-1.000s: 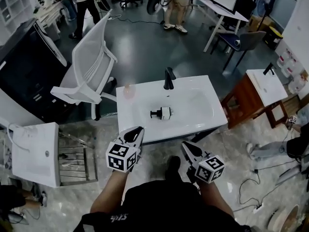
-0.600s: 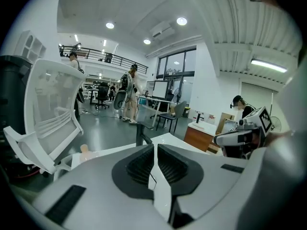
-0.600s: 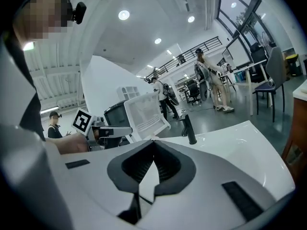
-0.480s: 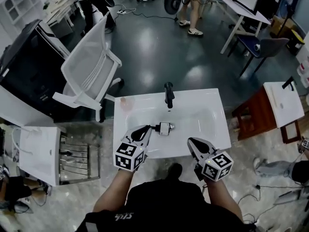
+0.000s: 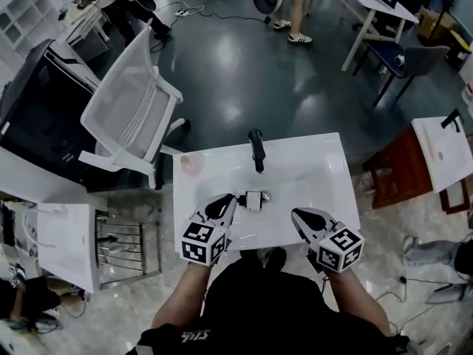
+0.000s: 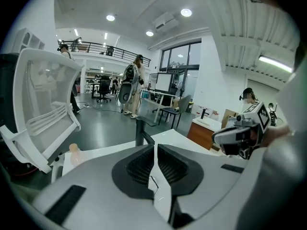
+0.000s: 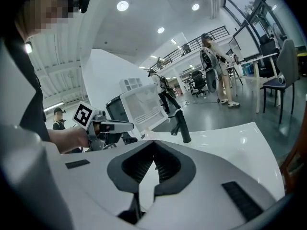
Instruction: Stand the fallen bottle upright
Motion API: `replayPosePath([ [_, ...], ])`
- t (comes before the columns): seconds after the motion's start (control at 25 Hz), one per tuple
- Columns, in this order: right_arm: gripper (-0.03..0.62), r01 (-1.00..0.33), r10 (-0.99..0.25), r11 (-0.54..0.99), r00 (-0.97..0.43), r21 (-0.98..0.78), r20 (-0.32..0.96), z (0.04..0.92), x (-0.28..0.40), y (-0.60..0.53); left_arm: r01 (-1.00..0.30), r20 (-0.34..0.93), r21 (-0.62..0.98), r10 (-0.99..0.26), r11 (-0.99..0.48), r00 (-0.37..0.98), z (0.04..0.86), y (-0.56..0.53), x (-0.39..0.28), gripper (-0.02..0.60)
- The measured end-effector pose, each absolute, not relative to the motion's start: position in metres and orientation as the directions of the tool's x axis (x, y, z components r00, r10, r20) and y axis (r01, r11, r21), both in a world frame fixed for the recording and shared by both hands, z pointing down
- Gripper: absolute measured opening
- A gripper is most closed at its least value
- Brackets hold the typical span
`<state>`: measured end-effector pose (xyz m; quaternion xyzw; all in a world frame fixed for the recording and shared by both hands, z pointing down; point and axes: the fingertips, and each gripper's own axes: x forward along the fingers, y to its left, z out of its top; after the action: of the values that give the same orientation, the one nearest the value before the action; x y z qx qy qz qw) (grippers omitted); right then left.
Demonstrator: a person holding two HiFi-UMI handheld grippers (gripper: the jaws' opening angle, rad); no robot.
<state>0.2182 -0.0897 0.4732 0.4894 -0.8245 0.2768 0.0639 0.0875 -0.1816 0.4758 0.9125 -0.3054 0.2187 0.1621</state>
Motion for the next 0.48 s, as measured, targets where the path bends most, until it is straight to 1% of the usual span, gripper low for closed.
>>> replayPosePath([
  [0.2,0.015,-0.832,-0.74,0.385,-0.537,-0.399,0.405,0.489,0.186,-0.117,-0.645,0.511,0.162,-0.496,-0.747,0.702,0.493,-0.211,0.062,0.037],
  [0.36,0.015,-0.824,-0.692,0.424,-0.563,-0.377,0.452,0.498,0.157,-0.138,-0.662,0.526,0.205,-0.489,-0.721,0.695,0.513,-0.227,0.039,0.037],
  [0.48,0.015,-0.83,-0.687,0.42,-0.555,-0.367,0.468,0.503,0.142,-0.154,-0.657,0.528,0.219,-0.478,-0.722,0.702,0.525,-0.238,0.026,0.037],
])
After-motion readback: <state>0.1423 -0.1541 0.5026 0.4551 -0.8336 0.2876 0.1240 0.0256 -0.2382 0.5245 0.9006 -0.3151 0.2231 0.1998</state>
